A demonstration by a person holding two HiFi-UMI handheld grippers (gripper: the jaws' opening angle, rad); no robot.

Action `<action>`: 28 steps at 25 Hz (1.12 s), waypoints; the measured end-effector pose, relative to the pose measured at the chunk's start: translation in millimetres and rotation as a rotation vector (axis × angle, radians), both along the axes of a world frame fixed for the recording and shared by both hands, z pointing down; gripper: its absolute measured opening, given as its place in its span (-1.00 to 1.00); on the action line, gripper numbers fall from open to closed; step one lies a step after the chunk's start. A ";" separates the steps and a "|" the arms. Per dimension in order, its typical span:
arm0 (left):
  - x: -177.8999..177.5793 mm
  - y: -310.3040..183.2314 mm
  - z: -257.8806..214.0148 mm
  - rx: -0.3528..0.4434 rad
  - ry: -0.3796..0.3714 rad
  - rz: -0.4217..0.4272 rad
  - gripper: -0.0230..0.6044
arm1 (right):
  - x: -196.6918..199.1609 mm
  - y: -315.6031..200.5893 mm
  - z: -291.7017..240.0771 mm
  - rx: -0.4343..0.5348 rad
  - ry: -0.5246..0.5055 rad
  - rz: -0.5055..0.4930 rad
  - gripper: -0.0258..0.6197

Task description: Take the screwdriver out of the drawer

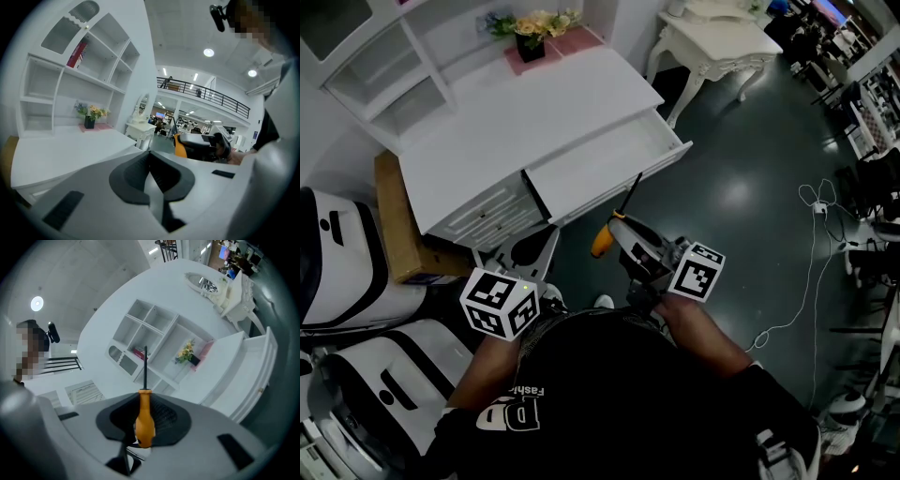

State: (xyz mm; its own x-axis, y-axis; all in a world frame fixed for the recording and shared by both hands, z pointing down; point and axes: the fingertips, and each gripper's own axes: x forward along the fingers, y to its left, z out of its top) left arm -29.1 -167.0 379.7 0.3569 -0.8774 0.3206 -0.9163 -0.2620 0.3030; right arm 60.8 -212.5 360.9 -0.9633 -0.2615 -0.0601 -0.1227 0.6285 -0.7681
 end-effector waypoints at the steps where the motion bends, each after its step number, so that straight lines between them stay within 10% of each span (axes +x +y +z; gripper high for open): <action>1: 0.2 -0.1 -0.2 0.000 0.000 0.002 -0.88 | 0.1 0.0 -0.3 0.000 0.000 0.001 -0.68; 28: -0.6 -1.3 -2.2 0.002 -0.004 0.006 -0.88 | -0.8 -0.4 -1.4 -0.001 -0.006 -0.001 -0.68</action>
